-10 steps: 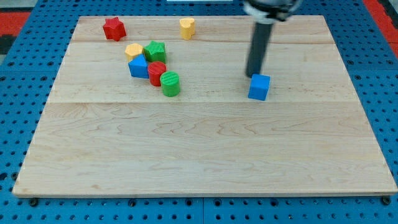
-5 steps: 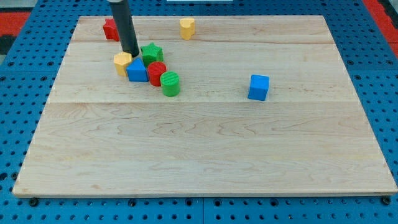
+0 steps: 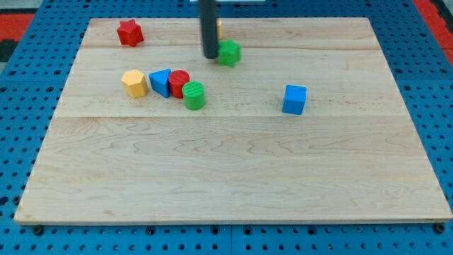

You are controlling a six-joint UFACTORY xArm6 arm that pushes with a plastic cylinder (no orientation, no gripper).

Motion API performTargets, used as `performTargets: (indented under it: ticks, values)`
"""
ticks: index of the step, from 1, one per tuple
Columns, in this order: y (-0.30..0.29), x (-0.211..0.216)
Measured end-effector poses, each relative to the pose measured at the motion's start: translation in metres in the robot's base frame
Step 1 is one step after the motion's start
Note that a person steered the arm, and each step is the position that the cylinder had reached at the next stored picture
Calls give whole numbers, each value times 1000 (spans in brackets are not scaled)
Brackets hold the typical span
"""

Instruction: Slide the green star towards the top right of the board

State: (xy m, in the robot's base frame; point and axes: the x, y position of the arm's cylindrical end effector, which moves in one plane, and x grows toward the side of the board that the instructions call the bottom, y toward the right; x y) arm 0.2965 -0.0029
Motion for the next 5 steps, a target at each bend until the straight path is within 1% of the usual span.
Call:
performTargets:
  ticks: [1, 2, 3, 4, 5]
  values:
    - [79, 0]
    - [79, 27]
    - [87, 24]
    - [126, -25]
    - [144, -38]
